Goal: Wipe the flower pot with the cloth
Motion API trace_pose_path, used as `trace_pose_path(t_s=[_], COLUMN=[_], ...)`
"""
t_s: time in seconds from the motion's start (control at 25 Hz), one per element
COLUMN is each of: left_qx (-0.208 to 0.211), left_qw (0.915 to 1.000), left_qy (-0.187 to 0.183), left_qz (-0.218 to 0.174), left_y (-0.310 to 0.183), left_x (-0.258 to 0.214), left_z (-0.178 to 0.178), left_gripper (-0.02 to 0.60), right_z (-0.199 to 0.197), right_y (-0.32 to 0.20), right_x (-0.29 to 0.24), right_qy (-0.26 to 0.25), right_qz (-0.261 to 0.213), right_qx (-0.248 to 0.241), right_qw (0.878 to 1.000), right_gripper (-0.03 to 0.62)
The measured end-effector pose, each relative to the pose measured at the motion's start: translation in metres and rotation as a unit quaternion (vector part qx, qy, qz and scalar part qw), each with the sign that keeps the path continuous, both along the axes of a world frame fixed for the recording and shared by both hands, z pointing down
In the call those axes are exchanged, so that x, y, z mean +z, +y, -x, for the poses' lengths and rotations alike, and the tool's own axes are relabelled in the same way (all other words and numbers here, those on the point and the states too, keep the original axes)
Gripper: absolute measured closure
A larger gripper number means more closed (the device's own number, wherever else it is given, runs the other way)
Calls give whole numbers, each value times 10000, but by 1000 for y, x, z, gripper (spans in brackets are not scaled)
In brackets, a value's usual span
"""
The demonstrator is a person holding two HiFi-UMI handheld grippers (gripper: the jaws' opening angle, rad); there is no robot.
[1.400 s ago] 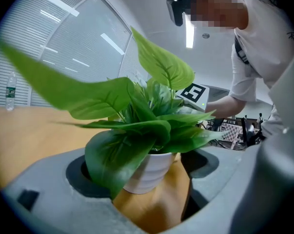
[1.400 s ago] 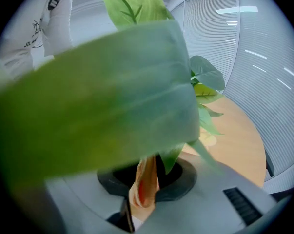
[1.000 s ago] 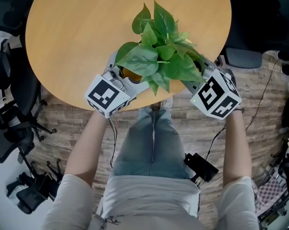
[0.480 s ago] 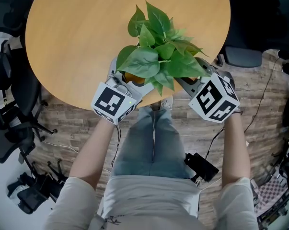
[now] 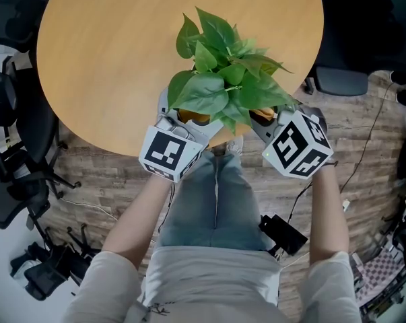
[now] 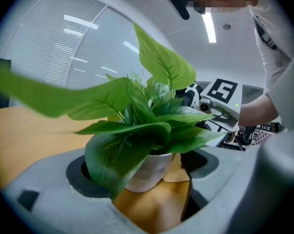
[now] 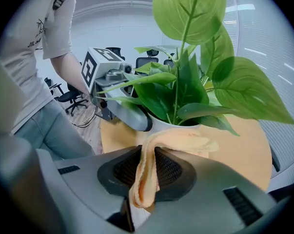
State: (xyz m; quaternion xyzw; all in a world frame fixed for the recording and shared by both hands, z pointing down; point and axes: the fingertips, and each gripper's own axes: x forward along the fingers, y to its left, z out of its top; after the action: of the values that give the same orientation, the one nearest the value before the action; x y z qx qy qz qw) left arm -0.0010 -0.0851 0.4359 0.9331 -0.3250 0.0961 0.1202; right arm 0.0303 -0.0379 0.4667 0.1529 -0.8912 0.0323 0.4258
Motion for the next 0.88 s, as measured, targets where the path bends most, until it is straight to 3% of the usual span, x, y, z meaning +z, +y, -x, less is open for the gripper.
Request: trace_pose_path(t_s=[0.2,0.32,0.6,0.88], left_qx=[-179,-81,940,2400], left_qw=[9998,10000,9954,9706], left_qy=[6,-20,-57,157], left_qz=[47,15,156,38], left_y=[-1,0,7,-5], left_x=[-1,0,6,3], left_z=[1,1,11,14], left_gripper=[129,127,124,108], right_z=[2,1,-7,-7], right_y=[0,1,2,3], right_x=[0,1,4,5], right_qy=[-54,-121,-444,-404], right_qz=[61,103,258,243], right_qx=[30,50,342,317], right_qw=[10000,9999,9981,9984], right_gripper=[533,533,533,533])
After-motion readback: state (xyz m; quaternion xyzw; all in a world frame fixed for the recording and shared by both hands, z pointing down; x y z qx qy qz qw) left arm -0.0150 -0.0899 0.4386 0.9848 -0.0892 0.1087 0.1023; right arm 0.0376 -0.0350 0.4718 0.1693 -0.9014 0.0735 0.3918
